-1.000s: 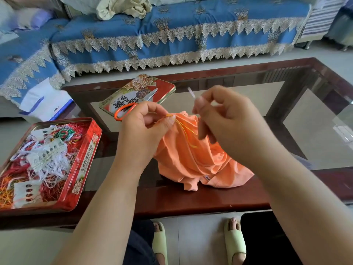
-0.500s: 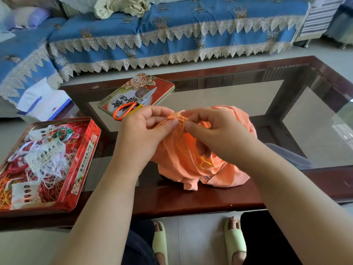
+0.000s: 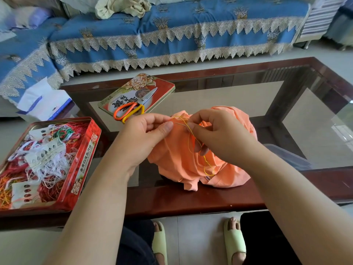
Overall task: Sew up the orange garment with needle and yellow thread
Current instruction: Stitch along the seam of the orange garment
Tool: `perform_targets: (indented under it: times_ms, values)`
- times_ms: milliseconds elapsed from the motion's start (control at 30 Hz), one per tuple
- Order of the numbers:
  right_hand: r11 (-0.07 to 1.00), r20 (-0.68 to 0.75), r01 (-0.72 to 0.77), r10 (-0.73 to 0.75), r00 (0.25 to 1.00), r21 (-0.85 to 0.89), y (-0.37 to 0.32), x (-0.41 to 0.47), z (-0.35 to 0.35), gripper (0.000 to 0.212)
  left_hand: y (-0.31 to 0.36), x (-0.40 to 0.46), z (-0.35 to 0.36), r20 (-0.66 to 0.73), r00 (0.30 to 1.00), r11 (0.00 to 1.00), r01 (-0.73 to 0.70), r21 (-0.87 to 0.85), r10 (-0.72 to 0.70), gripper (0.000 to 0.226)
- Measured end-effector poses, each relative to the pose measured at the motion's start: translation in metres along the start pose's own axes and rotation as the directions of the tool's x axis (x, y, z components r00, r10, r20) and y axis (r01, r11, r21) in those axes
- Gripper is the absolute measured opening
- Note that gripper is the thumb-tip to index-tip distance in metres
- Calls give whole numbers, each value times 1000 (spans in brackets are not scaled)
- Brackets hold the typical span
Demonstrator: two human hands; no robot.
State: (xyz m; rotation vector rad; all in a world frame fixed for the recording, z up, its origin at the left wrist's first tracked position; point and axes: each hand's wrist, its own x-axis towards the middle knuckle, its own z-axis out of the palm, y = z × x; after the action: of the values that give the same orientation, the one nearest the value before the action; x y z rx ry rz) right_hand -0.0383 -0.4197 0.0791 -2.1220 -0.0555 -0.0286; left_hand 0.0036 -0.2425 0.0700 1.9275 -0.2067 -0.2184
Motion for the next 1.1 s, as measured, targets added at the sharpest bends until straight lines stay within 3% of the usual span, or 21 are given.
perform_targets:
  times_ms: [67, 233, 600, 867, 1100]
  values:
    - [999, -29, 33, -34, 999, -27, 0, -1, 2, 15, 0, 0, 0, 8, 1000, 999, 17, 30, -17, 35]
    - [987, -110, 116, -127, 986, -107, 0, -3, 8, 13, 1, -1, 2, -62, 998, 1000, -23, 1, 23, 4]
    - [975, -187, 112, -148, 971, -190, 1, -3, 15, 16, -1, -2, 8, -187, 968, 986, -158, 58, 166, 9]
    - [974, -213, 62, -110, 971, -217, 1, -3, 16, 20, 2, -6, 14, -219, 930, 942, -246, 227, 295, 12]
    - [973, -229, 25, -78, 970, -229, -2, -5, 18, 21, 5, -12, 21, -224, 826, 799, -373, 471, 518, 9]
